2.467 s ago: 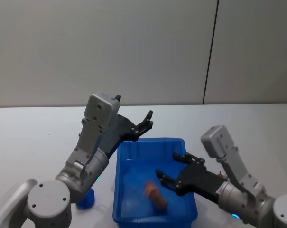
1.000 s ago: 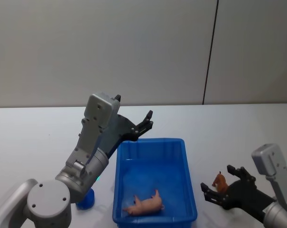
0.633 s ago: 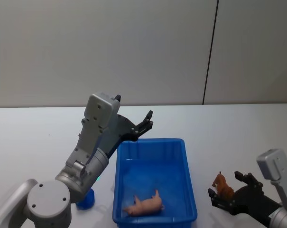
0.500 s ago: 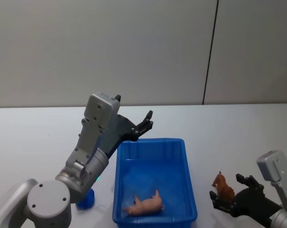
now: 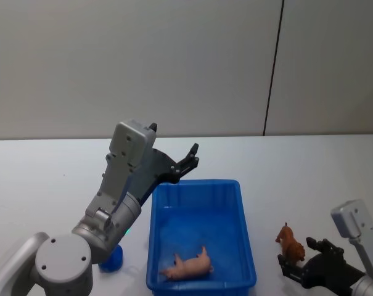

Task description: Pick up the two dolls from the table and place them into the box.

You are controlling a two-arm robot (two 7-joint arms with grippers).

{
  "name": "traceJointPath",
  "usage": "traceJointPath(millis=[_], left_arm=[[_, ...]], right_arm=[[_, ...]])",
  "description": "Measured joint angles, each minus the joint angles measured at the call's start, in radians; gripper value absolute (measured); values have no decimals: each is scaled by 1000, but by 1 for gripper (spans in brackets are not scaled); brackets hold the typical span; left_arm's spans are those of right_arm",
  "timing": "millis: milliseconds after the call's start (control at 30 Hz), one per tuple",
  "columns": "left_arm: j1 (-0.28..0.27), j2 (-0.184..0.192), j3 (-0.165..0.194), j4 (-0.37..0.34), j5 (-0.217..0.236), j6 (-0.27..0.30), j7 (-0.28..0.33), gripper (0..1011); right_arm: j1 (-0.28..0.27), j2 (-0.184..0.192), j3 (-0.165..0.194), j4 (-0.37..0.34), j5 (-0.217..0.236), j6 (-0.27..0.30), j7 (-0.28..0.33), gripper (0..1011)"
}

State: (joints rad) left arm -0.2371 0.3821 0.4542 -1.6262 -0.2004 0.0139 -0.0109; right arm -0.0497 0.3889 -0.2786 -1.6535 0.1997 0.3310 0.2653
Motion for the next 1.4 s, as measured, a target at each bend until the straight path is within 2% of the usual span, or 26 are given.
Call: traceJointPath(millis=[233, 300, 500, 700, 1033, 1400], left_arm=[[0, 0, 0, 0, 0, 0, 0, 1001], [0, 0, 0, 0, 0, 0, 0, 1001], [0, 0, 0, 0, 0, 0, 0, 1001], [0, 0, 0, 0, 0, 0, 0, 1001], [0, 0, 0, 0, 0, 0, 0, 1001], [0, 0, 0, 0, 0, 0, 0, 1001]], right_arm=[[3, -4, 0, 10, 5, 12, -3, 675], [4, -5, 0, 13, 7, 15, -5, 563], [4, -6, 0, 15, 8, 16, -10, 420], [4, -7, 2, 9, 8, 0, -16, 420], [10, -12, 4, -34, 12, -61, -13, 420], [48, -42, -12, -94, -1, -116, 57, 420]])
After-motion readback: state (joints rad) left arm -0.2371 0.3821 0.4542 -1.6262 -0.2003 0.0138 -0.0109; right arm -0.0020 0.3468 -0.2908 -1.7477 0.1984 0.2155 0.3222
